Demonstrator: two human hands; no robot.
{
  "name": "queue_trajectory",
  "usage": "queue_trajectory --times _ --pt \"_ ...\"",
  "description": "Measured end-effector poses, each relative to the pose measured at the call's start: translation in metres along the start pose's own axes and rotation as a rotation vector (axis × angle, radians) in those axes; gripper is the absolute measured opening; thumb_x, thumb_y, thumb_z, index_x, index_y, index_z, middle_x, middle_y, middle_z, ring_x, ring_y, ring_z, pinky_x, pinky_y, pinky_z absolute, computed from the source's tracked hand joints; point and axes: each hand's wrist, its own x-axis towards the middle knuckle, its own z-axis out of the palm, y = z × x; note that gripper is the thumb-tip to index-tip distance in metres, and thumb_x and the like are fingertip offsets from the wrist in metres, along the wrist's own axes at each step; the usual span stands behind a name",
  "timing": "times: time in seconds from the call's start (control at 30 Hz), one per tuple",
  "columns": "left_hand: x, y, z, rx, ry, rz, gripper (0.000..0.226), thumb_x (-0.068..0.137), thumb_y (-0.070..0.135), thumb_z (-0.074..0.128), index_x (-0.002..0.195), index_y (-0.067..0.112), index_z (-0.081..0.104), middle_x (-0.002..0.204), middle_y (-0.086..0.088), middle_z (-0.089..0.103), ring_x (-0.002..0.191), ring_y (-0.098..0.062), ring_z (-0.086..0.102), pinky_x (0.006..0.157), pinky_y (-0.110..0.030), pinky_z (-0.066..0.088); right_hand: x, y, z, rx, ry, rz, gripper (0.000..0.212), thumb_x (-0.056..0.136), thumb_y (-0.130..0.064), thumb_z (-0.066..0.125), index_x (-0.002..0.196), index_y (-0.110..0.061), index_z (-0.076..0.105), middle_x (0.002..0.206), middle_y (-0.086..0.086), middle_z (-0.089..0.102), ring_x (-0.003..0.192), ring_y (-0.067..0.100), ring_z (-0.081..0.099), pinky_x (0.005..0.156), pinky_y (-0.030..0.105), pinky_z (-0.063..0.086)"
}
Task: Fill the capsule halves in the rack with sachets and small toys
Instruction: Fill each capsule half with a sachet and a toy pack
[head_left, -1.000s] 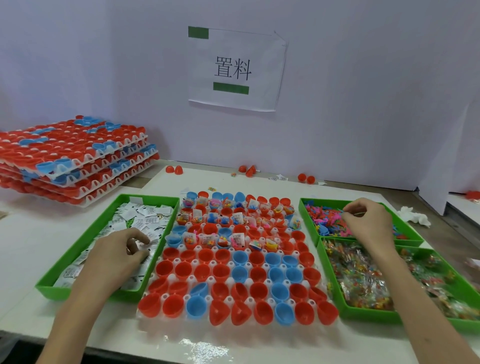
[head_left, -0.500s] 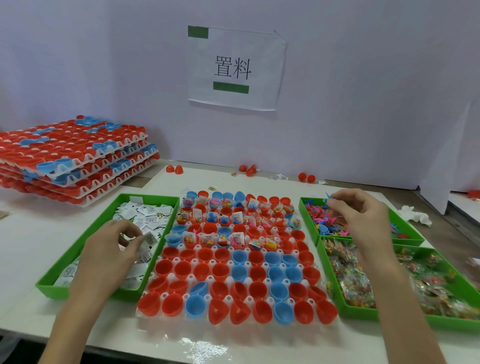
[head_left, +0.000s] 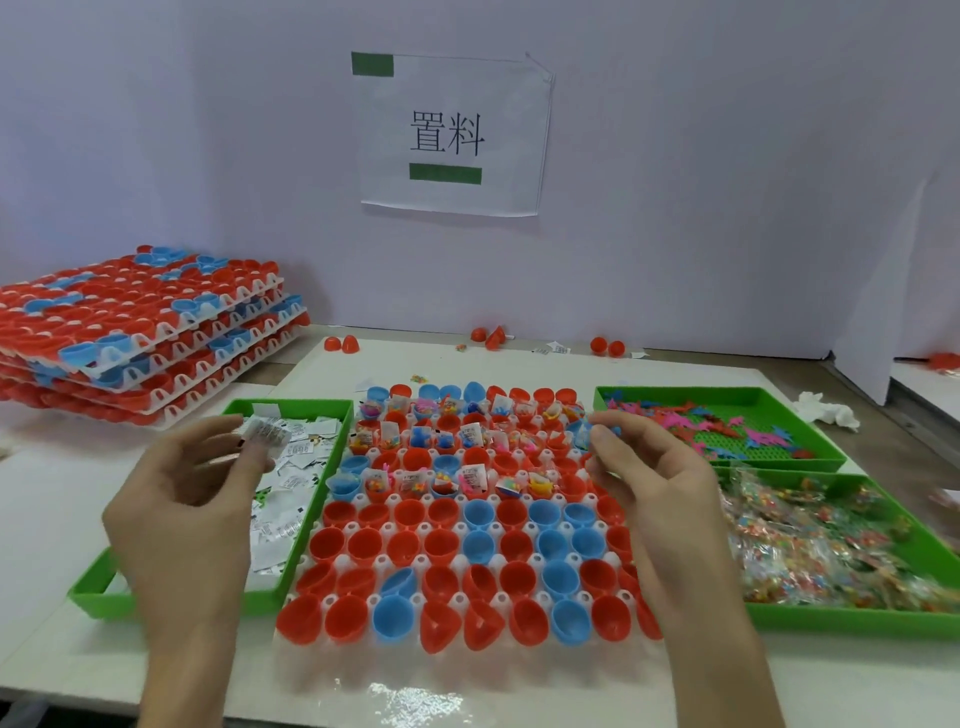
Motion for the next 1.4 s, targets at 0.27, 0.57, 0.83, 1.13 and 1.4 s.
queue_trajectory --times 0.27,0.57,0.83,1.13,1.4 --pt "-0.078 0.066 0.051 -0.333 -0.214 -0.212 0.021 0.068 0.032 0.073 0.088 0.039 0.078 0.083 0.005 0.078 0.077 -0.009 0.074 0.065 -0.014 0.056 -0.032 -0.020 0.005 -0.024 -0.237 -0.108 0.025 0.065 -0.039 0.079 0.089 -0.032 0.079 0.084 -0.007 0.075 0.083 0.010 0.072 0.072 0.015 0.055" --pt "-0.093 0.072 0.061 -0.404 -0.406 -0.265 0.025 0.060 0.041 0.073 0.083 0.032 0.081 0.082 -0.002 0.078 0.078 -0.017 0.076 0.065 -0.017 0.057 -0.042 -0.029 0.013 -0.015 -0.347 -0.223 0.015 0.074 -0.022 0.083 0.088 -0.026 0.078 0.081 0.000 0.076 0.078 0.014 0.074 0.070 0.018 0.056" --pt "-0.099 0.072 0.067 -0.434 -0.534 -0.340 0.029 0.062 0.044 0.071 0.088 0.036 0.080 0.090 -0.001 0.079 0.087 -0.018 0.076 0.070 -0.017 0.057 -0.036 -0.018 0.012 -0.228 -0.209 -0.303 0.016 0.079 -0.012 0.081 0.081 -0.028 0.075 0.081 -0.007 0.072 0.081 0.016 0.068 0.075 0.030 0.058" --pt "-0.101 0.072 0.066 -0.422 -0.495 -0.340 0.026 0.060 0.027 0.075 0.084 0.032 0.081 0.082 -0.007 0.078 0.079 -0.022 0.076 0.066 -0.018 0.057 -0.029 -0.014 -0.003 -0.282 -0.276 -0.270 0.012 0.087 -0.042 0.069 0.092 -0.035 0.078 0.091 -0.013 0.076 0.092 0.011 0.071 0.081 0.023 0.057" --pt "-0.097 0.070 0.062 -0.396 -0.471 -0.334 0.024 0.060 0.029 0.073 0.084 0.030 0.079 0.077 -0.007 0.076 0.075 -0.021 0.075 0.064 -0.017 0.056 0.009 0.017 -0.090 -1.014 0.047 0.061 0.034 0.092 -0.021 0.069 0.126 -0.022 0.068 0.128 0.003 0.064 0.115 0.022 0.058 0.103 0.041 0.044"
